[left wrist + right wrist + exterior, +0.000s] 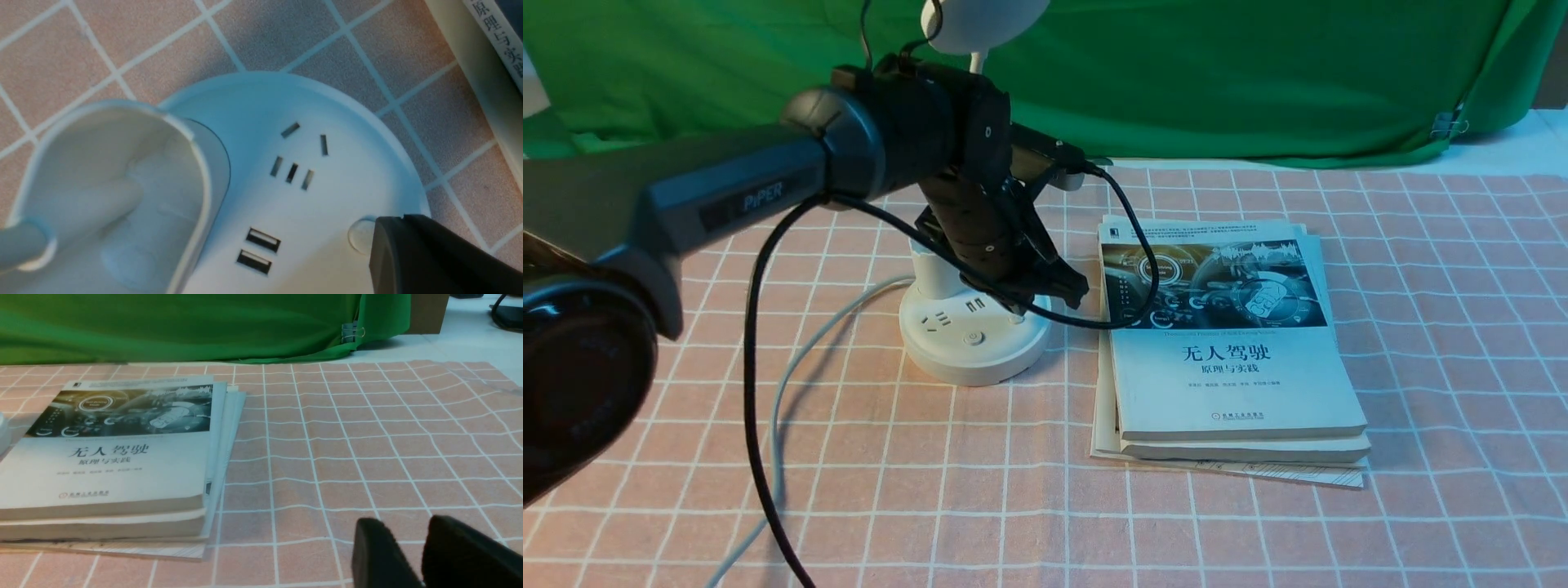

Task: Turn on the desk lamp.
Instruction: Use the left arm to press the button switch on the lamp holder

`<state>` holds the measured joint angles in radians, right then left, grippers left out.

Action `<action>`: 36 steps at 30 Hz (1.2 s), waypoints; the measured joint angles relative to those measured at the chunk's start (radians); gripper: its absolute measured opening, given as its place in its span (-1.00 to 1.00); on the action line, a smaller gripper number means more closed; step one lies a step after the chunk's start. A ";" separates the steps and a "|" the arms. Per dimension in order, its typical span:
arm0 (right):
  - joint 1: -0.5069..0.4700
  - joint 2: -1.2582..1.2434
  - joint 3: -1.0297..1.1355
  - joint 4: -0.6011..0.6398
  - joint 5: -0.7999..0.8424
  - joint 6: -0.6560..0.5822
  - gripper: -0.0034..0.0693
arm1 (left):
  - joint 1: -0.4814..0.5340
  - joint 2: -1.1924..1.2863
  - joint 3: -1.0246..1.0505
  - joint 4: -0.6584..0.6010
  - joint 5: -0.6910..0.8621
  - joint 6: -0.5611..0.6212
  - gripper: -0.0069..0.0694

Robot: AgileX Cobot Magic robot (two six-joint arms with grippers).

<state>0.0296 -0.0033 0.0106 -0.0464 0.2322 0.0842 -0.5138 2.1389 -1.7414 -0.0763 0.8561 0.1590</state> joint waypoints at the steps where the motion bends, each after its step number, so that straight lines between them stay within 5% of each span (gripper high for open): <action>1: 0.000 0.000 0.000 0.000 0.000 0.000 -0.24 | 0.000 0.005 0.000 0.000 -0.007 0.000 -0.76; 36: 0.000 0.000 0.000 0.000 0.000 0.000 -0.24 | 0.000 0.059 -0.030 0.012 0.018 -0.002 -0.76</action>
<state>0.0296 -0.0033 0.0106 -0.0464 0.2322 0.0838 -0.5138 2.1978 -1.7714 -0.0645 0.8739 0.1570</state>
